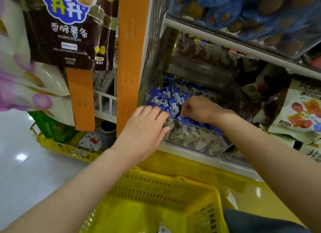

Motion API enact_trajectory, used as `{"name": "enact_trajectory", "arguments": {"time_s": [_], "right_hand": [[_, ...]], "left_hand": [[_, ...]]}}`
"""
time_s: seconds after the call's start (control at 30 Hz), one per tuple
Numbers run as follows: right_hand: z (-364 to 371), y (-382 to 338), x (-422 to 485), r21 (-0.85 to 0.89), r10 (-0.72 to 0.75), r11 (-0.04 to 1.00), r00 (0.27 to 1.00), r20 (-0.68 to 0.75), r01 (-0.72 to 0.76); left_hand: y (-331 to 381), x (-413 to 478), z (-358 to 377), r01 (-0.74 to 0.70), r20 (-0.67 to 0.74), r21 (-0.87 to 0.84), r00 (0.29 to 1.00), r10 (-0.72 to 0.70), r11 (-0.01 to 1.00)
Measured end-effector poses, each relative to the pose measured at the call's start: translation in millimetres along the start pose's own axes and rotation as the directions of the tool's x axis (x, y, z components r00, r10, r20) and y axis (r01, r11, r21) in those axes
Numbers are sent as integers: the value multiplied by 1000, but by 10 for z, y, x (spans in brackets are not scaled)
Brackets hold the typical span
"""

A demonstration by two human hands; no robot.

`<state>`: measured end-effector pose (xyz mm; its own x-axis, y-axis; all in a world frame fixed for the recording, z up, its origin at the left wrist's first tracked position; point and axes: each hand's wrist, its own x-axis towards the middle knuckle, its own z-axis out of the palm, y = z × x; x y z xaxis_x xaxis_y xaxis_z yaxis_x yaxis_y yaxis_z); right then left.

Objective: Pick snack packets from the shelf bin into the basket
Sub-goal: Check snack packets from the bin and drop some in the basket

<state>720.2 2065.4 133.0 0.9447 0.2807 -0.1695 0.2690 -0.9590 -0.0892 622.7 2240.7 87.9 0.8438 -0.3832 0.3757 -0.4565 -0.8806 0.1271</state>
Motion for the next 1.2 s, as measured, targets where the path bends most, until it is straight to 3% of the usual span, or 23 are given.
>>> {"name": "enact_trajectory", "arguments": {"time_s": [0.13,0.2,0.3,0.4,0.47,0.53,0.57,0.67,0.7,0.77,0.87,0.93,1.1,1.2], "right_hand": [[-102,-30,-188,97,38,995,963,-267,-13],[-141,-55,-321,184,56,982,881,-470,36],[-197,-108,-544,247,-2,939,719,-695,241],[-178,-201,-799,231,-75,880,601,-795,416],[-69,-278,-969,207,-131,852,578,-805,481],[115,-346,-1114,231,-179,815,610,-772,531],[216,-372,-1175,256,-199,795,635,-747,550],[536,-414,-1297,365,-216,745,720,-659,558],[639,-422,-1320,417,-201,733,757,-622,538],[832,-450,-1345,577,-122,678,844,-523,455],[1049,-495,-1347,867,28,438,960,-278,238],[1144,-496,-1340,938,38,324,989,-139,120],[1260,-437,-1292,946,78,315,991,-105,75],[1301,-447,-1266,915,102,387,980,-169,117]], "left_hand": [[-52,-2,6,-12,1,-89,1000,12,996],[-42,-15,-5,9,-6,-139,1000,-10,990],[21,-92,-43,56,-30,-256,997,-66,965],[81,-239,-102,98,-72,-371,988,-133,924],[104,-354,-140,142,-85,-471,975,-205,870],[129,-474,-148,213,-57,-582,952,-301,785],[147,-537,-140,266,2,-667,935,-356,696],[275,-692,-73,440,320,-860,860,-398,259],[323,-729,-31,464,369,-867,843,-392,181],[396,-781,76,448,345,-872,849,-401,199],[419,-821,240,452,344,-864,851,-397,222],[402,-841,323,469,360,-851,848,-388,237],[432,-829,458,485,397,-848,848,-350,213],[430,-788,459,463,353,-858,846,-401,222]]}}
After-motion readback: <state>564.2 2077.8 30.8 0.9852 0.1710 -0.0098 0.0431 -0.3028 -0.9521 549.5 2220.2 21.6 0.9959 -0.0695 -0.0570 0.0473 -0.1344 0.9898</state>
